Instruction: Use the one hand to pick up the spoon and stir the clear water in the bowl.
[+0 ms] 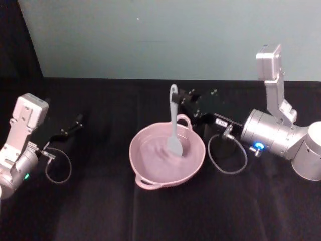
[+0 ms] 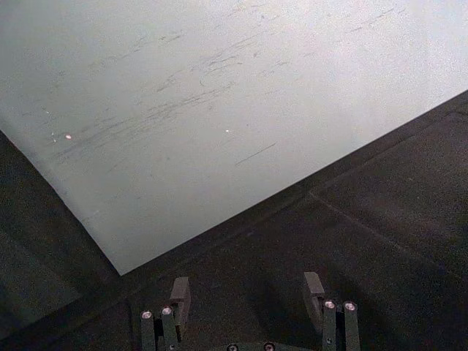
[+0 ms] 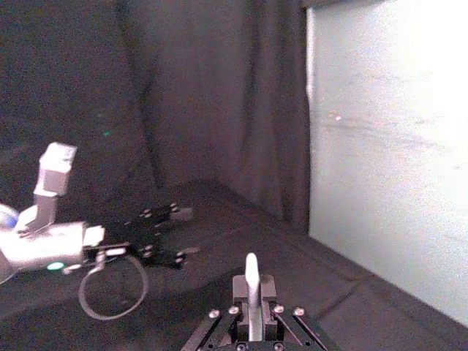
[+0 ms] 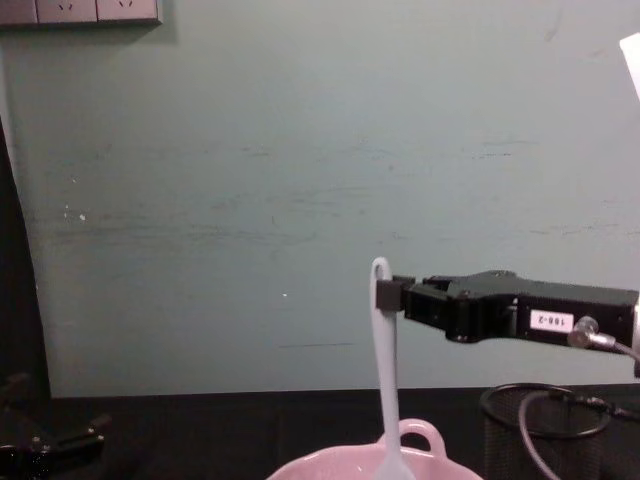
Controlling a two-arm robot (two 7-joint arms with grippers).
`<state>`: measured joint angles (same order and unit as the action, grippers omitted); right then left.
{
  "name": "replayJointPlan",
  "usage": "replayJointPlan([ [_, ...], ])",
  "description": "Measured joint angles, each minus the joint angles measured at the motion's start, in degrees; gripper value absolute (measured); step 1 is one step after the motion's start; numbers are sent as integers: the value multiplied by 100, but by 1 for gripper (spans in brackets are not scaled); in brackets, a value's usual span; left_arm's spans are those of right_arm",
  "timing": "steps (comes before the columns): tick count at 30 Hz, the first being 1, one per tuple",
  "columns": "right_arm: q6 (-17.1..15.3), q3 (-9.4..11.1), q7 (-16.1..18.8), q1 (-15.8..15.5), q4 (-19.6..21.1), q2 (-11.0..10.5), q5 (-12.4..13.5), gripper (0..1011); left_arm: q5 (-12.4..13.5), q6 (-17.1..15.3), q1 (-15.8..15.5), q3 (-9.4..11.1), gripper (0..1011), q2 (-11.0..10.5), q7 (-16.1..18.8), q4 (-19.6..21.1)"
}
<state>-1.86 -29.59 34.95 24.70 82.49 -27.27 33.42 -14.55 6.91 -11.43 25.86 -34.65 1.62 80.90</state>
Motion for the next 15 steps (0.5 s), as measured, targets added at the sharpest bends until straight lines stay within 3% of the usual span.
replayJointPlan([
  [8, -96, -163, 120, -86, 258, -26, 11, 100, 0, 0, 0, 0, 1011, 0, 0, 0],
  [15, -21, -267, 190, 22, 68, 232, 139, 100, 0, 0, 0, 0, 1011, 0, 0, 0],
])
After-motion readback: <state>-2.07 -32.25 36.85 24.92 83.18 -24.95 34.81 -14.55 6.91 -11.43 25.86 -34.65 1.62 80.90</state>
